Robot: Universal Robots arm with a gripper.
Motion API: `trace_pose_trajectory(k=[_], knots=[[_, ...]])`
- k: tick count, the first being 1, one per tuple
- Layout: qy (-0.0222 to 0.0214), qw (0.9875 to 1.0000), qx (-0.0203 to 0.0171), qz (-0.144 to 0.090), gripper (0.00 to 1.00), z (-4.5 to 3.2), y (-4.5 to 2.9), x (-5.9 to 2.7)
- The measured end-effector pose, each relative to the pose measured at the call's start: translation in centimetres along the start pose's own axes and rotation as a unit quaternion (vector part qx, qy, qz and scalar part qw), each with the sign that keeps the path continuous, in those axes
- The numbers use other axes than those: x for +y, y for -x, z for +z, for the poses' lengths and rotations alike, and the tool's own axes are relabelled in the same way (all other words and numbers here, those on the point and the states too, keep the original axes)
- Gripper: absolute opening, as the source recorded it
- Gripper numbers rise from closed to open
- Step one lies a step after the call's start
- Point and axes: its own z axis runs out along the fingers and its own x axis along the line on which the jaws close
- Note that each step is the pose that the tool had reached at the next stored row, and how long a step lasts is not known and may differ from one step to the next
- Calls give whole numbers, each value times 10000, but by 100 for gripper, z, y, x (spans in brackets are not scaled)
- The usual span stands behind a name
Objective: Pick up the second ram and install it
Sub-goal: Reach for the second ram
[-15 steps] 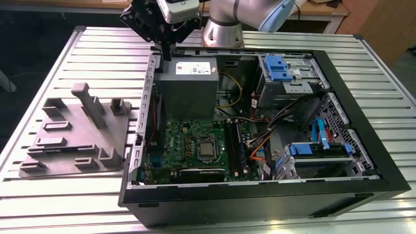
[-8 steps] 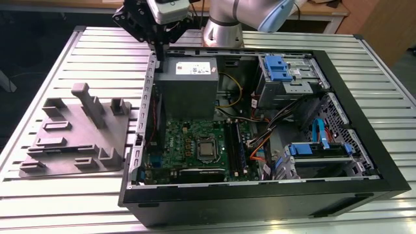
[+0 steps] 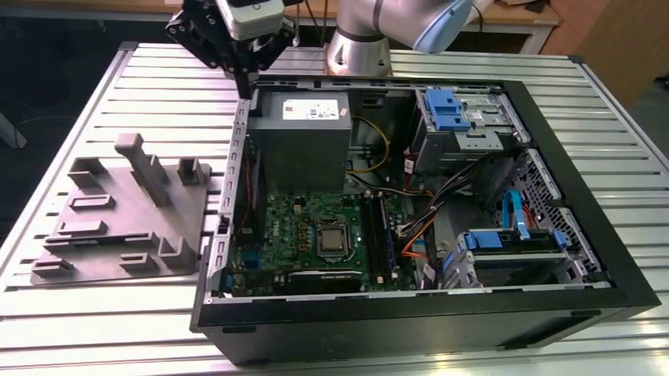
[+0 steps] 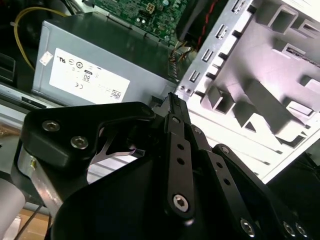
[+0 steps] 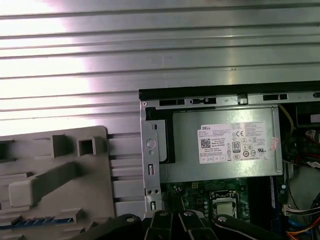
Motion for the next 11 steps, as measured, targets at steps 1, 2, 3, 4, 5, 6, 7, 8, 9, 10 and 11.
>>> trace_pose_trajectory(k=[1,2,3,4,5,6,7,8,9,10,11], knots=[[0,10000,0,0,10,3,-15,-1],[0,10000,0,1,10,6,-32,-3],[0,10000,0,1,10,9,-48,-4],[0,10000,0,0,10,12,-64,-5],[0,10000,0,1,10,15,-80,-7],[0,10000,0,0,10,18,-96,-9],[0,10000,0,0,10,22,-112,-10],[0,10000,0,0,10,25,-126,-12],[0,10000,0,0,10,28,-138,-14],[0,10000,0,0,10,31,-149,-16],[0,10000,0,0,10,35,-162,-19]])
